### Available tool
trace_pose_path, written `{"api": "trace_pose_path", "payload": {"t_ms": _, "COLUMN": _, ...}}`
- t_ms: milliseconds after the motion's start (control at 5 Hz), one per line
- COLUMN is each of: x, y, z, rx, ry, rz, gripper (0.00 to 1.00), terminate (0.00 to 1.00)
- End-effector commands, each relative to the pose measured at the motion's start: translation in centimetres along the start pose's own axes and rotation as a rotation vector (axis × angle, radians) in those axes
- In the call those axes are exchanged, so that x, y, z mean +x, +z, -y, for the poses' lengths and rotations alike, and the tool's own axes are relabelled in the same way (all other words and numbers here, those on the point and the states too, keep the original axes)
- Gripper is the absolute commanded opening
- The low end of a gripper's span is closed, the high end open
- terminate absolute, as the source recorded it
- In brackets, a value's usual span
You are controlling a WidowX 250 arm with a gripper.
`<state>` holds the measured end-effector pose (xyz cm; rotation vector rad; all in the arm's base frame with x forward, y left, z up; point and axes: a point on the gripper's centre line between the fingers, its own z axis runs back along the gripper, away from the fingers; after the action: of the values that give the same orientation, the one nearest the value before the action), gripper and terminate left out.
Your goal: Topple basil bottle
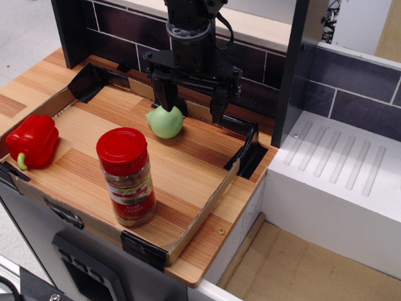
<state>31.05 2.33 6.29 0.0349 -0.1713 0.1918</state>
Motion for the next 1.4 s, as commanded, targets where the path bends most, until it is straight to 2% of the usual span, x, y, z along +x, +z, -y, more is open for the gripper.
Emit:
{"api": "trace_pose_path", "payload": {"t_ms": 0, "x": 0.0, "y": 0.0, "z": 0.0, "rx": 0.000, "ry": 0.000, "rz": 0.000, "gripper": 1.00, "terminate": 0.00}}
{"api": "trace_pose_path", "payload": {"t_ms": 200, "x": -0.6, "y": 1.8, "z": -0.3, "rx": -0.012, "ry": -0.040, "rz": -0.031, "gripper": 1.00, "terminate": 0.00}}
{"api": "trace_pose_path", "payload": {"t_ms": 400, "x": -1.1, "y": 2.9, "z": -0.4, "rx": 0.005, "ry": -0.087, "rz": -0.043, "gripper": 1.00, "terminate": 0.00}}
{"api": "trace_pose_path", "payload": {"t_ms": 800, "x": -3.0, "y": 4.0, "z": -1.7, "rx": 0.034, "ry": -0.196, "rz": -0.027, "gripper": 1.00, "terminate": 0.00}}
{"api": "trace_pose_path", "payload": {"t_ms": 1000, "x": -4.4, "y": 4.0, "z": -2.4, "rx": 0.032, "ry": -0.262, "rz": -0.016, "gripper": 1.00, "terminate": 0.00}}
{"api": "trace_pose_path", "payload": {"t_ms": 1200, "x": -5.0, "y": 4.6, "z": -3.1, "rx": 0.026, "ry": -0.274, "rz": -0.005, "gripper": 1.00, "terminate": 0.00}}
